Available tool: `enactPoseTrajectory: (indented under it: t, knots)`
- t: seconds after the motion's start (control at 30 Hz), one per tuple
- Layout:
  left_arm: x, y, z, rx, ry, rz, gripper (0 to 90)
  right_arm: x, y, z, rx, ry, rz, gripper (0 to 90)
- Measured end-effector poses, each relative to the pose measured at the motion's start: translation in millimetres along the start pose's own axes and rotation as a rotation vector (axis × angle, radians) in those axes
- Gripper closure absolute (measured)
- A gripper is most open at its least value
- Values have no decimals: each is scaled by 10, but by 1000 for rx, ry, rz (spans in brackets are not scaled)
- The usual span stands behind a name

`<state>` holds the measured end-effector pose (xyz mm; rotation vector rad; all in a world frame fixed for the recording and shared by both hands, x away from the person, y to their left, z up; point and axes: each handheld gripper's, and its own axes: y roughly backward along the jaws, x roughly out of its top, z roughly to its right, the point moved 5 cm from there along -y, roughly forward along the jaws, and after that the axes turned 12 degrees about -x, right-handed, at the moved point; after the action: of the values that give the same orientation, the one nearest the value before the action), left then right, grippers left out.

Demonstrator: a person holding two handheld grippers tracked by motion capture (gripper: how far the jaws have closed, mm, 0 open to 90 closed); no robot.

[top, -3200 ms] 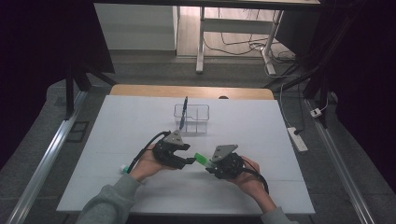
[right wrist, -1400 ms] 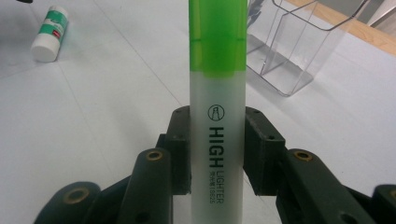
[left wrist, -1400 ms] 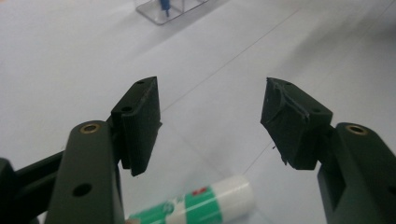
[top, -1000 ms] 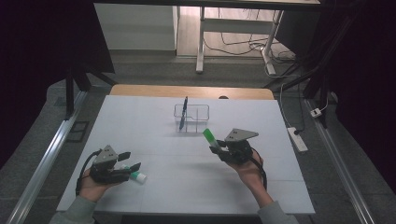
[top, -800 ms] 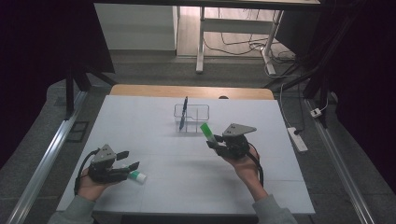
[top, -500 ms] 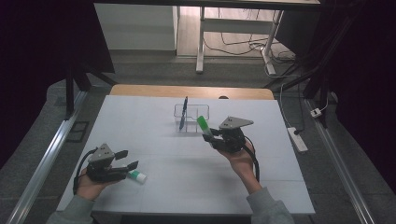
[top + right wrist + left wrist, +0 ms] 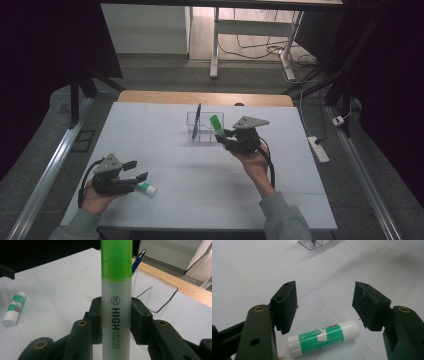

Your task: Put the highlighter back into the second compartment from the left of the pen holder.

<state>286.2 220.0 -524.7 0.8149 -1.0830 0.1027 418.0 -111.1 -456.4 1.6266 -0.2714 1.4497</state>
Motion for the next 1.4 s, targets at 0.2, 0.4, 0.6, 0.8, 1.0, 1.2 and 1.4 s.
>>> enactPoseTrajectory:
  t: [0.2, 0.4, 0.6, 0.8, 1.0, 1.2, 1.4]
  knots:
    - [-11, -25, -1, -3, -2, -13, 361, 38, -64, 30, 1, -24, 8, 658]
    - [-11, -32, 8, 0, -8, -13, 359, 81, -114, 61, -1, -41, 16, 658]
    - [-4, -31, 19, -4, -17, -12, 359, 109, -142, 73, -2, -44, 22, 658]
    - [-10, -29, 9, -6, -14, -13, 358, 140, -215, 73, -5, -46, 15, 658]
    - [-13, -15, -4, -4, -10, -10, 357, 169, -308, 60, 3, -60, 18, 657]
    - [-21, -8, -20, 1, -8, -9, 357, 205, -398, 68, 3, -71, 22, 658]
    - [-14, -2, -10, 7, -25, -4, 358, 265, -467, 104, -1, -79, 23, 657]
